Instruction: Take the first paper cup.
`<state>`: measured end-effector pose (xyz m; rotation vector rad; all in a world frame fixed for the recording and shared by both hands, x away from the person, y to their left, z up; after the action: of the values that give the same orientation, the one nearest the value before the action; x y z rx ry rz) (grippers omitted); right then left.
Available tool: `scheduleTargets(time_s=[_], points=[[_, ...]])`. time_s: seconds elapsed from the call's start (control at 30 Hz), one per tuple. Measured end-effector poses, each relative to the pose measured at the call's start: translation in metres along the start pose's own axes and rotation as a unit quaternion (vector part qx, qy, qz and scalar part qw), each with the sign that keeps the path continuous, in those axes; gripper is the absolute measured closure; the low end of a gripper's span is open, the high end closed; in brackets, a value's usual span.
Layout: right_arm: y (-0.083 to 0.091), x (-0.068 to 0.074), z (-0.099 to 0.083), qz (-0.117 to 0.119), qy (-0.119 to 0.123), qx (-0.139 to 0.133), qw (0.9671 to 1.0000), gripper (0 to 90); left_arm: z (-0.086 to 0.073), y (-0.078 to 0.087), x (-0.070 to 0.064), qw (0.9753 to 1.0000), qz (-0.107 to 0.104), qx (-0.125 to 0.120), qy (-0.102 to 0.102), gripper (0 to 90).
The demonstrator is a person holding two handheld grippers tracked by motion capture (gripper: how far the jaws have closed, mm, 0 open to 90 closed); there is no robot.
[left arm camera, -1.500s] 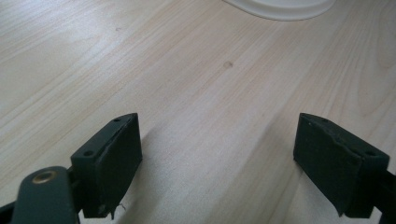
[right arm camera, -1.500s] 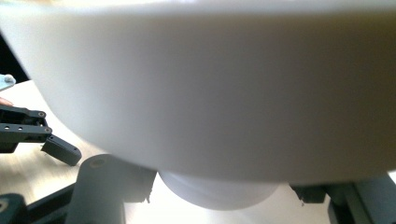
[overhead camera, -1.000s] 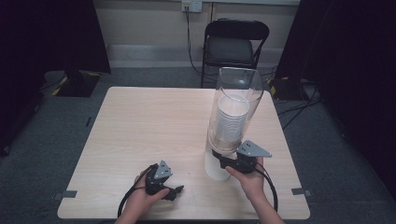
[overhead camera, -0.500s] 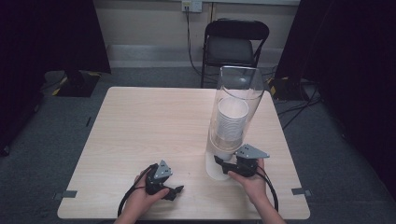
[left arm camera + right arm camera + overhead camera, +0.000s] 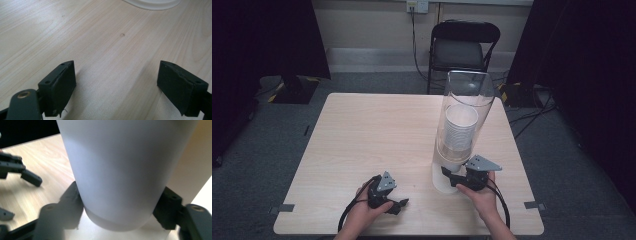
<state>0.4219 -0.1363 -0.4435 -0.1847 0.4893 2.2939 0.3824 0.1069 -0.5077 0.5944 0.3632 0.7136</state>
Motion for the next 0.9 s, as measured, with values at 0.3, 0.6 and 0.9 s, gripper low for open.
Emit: scheduleTargets(time_s=[0.3,0.6,0.9], points=[[0.008,-0.005,0.020,-0.017,-0.011,-0.039,0.9990,25.7,0.000,0.000,0.000,1.0000,0.000,-0.001,0.002,14.9],[0.004,-0.004,0.016,-0.002,0.011,-0.044,0.9990,32.6,0.000,-0.001,0.000,1.0000,0.001,-0.001,0.002,14.9],[0.005,-0.002,0.015,-0.003,0.011,-0.044,0.9990,32.8,0.000,-0.001,0.000,1.0000,0.002,-0.001,0.002,14.9]])
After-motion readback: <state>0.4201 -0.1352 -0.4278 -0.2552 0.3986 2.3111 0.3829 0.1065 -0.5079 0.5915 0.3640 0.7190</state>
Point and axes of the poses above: each handheld gripper's, and its own axes: y roughly backward along the jaws, z roughly out of its top, x roughly to its left, the point moved 6 cm from there along -y, roughly forward along the jaws, and after that the axes turned 13 degrees about y, right-handed, at the moved point
